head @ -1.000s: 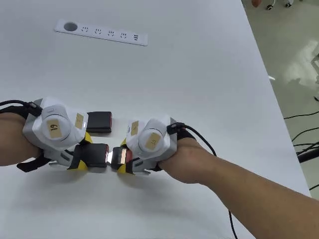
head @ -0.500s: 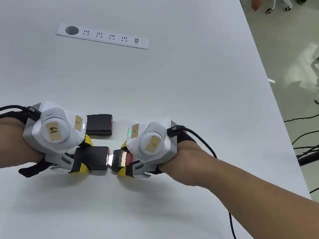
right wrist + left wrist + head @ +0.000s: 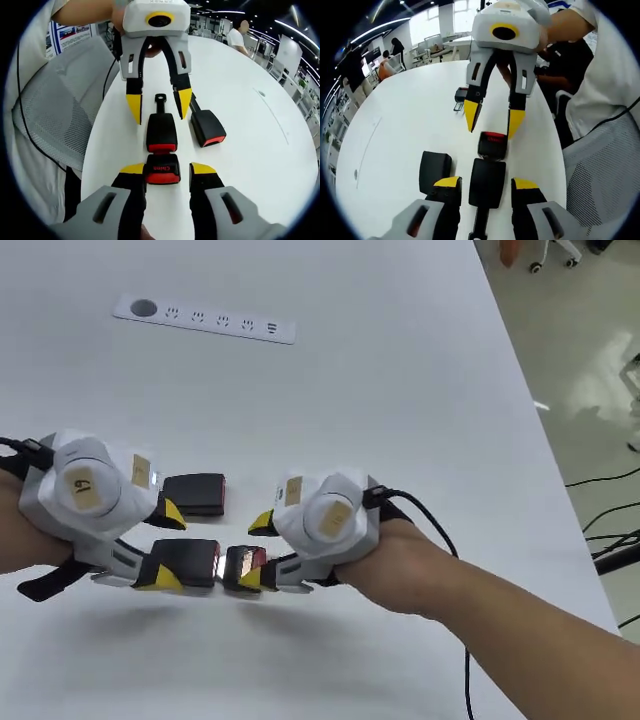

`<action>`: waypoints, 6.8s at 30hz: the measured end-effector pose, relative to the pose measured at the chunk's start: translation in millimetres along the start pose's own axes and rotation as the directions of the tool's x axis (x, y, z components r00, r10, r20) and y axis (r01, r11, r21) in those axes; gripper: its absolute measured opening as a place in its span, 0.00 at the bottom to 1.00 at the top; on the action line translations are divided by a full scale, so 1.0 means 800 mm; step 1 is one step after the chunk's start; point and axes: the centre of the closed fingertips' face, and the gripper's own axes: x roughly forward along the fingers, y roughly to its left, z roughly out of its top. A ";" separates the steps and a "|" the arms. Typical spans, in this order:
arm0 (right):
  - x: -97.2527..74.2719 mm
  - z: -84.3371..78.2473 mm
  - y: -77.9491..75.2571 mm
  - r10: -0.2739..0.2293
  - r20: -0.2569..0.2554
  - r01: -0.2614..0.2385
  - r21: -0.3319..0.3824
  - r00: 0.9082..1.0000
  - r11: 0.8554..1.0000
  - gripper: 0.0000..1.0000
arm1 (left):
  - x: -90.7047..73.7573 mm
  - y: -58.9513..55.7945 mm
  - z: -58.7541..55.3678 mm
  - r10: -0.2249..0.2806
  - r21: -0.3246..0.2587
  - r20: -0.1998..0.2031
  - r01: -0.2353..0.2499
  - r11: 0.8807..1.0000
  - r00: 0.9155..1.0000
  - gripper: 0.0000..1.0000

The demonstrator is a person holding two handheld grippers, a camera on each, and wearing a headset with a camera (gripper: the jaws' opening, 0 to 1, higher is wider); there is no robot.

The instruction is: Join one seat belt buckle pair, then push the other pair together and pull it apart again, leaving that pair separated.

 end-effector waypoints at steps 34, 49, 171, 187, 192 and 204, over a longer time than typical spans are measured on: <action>-0.062 -0.116 -0.106 -0.125 -0.124 0.127 0.007 0.984 0.992 0.37 | 0.027 0.102 -0.016 0.057 0.002 -0.035 -0.057 0.998 0.998 0.49; -0.053 -0.157 -0.108 -0.068 -0.178 0.070 0.001 0.982 0.998 0.37 | 0.041 0.097 -0.042 0.017 0.021 -0.093 -0.015 1.000 0.996 0.47; -0.017 -0.115 -0.097 -0.014 -0.140 0.016 0.016 0.990 1.000 0.33 | 0.052 0.099 -0.046 -0.016 0.043 -0.111 0.021 0.999 0.994 0.33; 0.015 -0.079 -0.097 -0.023 -0.099 0.024 0.012 0.995 1.000 0.33 | 0.053 0.099 -0.046 -0.016 0.043 -0.113 0.021 0.999 0.993 0.33; 0.023 -0.068 -0.095 -0.028 -0.095 0.029 0.009 0.995 1.000 0.33 | 0.051 0.096 -0.043 -0.017 0.045 -0.114 0.022 0.999 0.993 0.33; 0.039 -0.045 -0.095 -0.042 -0.096 0.040 -0.025 0.994 0.999 0.32 | 0.053 0.097 -0.046 -0.015 0.051 -0.122 0.022 0.998 0.992 0.33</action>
